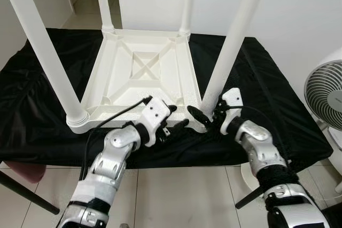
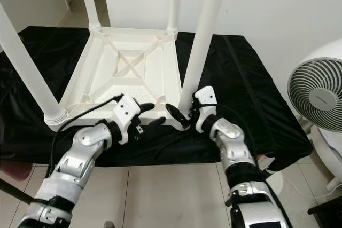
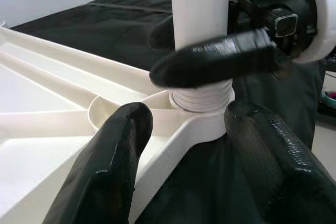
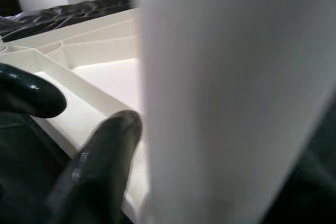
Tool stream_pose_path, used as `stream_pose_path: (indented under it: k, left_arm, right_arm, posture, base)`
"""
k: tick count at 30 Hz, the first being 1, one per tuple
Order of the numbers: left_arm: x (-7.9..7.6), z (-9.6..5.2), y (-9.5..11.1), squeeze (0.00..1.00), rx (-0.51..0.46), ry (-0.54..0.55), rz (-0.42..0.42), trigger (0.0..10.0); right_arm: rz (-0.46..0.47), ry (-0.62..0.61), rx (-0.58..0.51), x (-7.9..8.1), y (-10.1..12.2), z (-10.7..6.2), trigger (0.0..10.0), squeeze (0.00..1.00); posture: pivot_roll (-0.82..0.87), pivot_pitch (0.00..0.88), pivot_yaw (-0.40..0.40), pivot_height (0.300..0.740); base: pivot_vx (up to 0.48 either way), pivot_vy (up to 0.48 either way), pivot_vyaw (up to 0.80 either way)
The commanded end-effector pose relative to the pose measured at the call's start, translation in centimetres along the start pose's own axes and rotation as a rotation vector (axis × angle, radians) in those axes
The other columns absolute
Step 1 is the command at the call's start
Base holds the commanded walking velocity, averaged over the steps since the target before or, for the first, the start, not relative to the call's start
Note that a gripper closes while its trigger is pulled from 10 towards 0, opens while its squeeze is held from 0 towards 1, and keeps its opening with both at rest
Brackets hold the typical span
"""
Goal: Building children table
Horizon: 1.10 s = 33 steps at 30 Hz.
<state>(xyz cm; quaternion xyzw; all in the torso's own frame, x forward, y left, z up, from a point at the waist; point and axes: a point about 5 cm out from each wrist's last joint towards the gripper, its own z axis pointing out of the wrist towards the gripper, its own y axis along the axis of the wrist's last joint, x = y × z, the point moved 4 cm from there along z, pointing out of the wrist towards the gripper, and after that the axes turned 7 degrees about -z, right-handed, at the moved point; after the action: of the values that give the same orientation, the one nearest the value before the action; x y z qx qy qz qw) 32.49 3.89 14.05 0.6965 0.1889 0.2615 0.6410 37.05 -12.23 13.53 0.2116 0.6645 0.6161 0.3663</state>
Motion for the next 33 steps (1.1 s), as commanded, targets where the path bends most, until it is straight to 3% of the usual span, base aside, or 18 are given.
stream_pose_path:
  k: [1,9,16,22,24,29,31,33]
  left_arm:
    - [0.4,-0.1,-0.1,0.0,0.005,0.055,0.006,10.0]
    - [-0.1,-0.6,-0.7,0.0,0.03,0.057,0.018,10.0]
    - [-0.3,-0.7,-0.8,0.0,0.038,0.048,0.016,10.0]
    - [-0.7,-0.7,-0.9,0.0,0.04,0.039,0.01,10.0]
    - [-0.8,-0.8,-0.9,0.0,0.042,0.036,0.008,10.0]
    - [-0.9,-0.8,-0.9,0.0,0.043,0.037,0.007,10.0]
    - [-1.0,-1.0,-1.0,0.0,0.045,0.041,0.004,10.0]
    - [-1.0,-1.1,-1.1,0.0,0.047,0.043,0.003,10.0]
  right_arm:
    - [0.013,0.023,0.005,0.5,-0.3,0.1,0.0,0.0]
    - [0.07,-0.036,0.009,0.8,-1.5,-0.5,0.0,0.0]
    - [0.097,-0.237,0.072,-0.2,-2.7,-0.5,0.0,0.0]
    - [0.166,-0.399,0.083,0.3,-2.7,-0.2,0.0,0.0]
    - [0.203,-0.506,0.113,-0.1,-3.2,-0.7,0.0,0.0]
    - [0.2,-0.575,0.128,-0.2,-3.4,-1.1,0.0,0.0]
    - [0.194,-0.723,0.153,-0.5,-3.6,-2.0,0.0,0.0]
    - [0.189,-0.775,0.161,-0.6,-3.7,-2.3,0.0,0.0]
  posture:
    - [0.1,0.0,-0.026,0.74]
    - [0.11,0.0,-0.032,0.74]
    - [0.1,0.0,-0.028,0.74]
    - [0.1,0.0,-0.025,0.74]
    - [0.1,0.0,-0.032,0.74]
    - [0.1,0.0,-0.034,0.74]
    - [0.11,0.0,-0.045,0.74]
    - [0.11,0.0,-0.046,0.74]
  base:
    - [0.0,0.0,0.0]
    - [0.0,0.0,0.0]
    - [0.0,0.0,0.0]
    - [0.0,0.0,0.0]
    - [0.0,0.0,0.0]
    - [0.0,0.0,0.0]
    - [0.0,0.0,0.0]
    - [0.0,0.0,0.0]
